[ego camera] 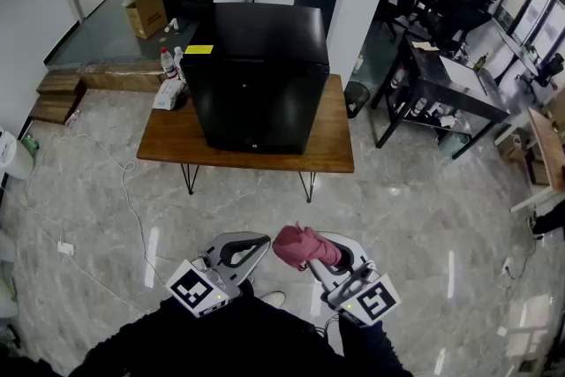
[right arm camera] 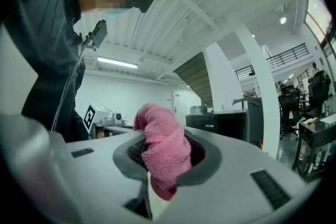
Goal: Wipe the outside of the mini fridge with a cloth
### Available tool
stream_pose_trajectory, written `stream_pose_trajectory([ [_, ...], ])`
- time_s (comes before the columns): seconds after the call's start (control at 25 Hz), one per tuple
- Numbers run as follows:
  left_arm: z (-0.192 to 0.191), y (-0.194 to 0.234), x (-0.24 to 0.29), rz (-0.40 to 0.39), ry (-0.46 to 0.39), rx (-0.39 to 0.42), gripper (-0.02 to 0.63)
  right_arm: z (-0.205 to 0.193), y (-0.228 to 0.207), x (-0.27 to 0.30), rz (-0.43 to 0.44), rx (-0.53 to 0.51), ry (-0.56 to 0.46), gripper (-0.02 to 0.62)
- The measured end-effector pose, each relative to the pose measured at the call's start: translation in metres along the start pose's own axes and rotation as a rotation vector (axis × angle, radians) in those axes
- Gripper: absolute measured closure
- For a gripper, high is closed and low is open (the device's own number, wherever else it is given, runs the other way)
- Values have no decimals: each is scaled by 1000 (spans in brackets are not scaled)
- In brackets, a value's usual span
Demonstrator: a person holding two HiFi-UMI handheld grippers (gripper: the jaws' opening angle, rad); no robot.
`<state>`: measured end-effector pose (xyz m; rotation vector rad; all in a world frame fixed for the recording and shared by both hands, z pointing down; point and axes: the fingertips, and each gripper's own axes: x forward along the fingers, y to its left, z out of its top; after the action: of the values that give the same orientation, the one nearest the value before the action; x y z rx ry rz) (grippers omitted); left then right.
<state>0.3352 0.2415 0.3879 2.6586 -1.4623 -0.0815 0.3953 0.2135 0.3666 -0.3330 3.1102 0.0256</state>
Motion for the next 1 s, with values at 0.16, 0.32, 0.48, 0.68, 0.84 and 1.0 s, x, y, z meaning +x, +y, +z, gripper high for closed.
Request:
stream_pose_trajectory([
  [0.16,-2,-2,-2,0,16,6,600,-4,7,8,-13,67,-22,512],
  [0.32,-3,-1,-1,6,11,12,600,-4,6,8,-18,78,-35,512],
  [0.48,-3,1,0,12,3,22,600,-8,4,5,-30,80,-23,512],
  [0.68,-2,6,4,21,4,32,600,-5,-6,1,-53,115,-37,509],
  [0.84,-5,9,9,24,24,45,600,-7,-20,0,-85,124,-42,509],
  [1.0,-2,21,16,36,36,30,600,-10,-29,11,-92,120,-39,509],
])
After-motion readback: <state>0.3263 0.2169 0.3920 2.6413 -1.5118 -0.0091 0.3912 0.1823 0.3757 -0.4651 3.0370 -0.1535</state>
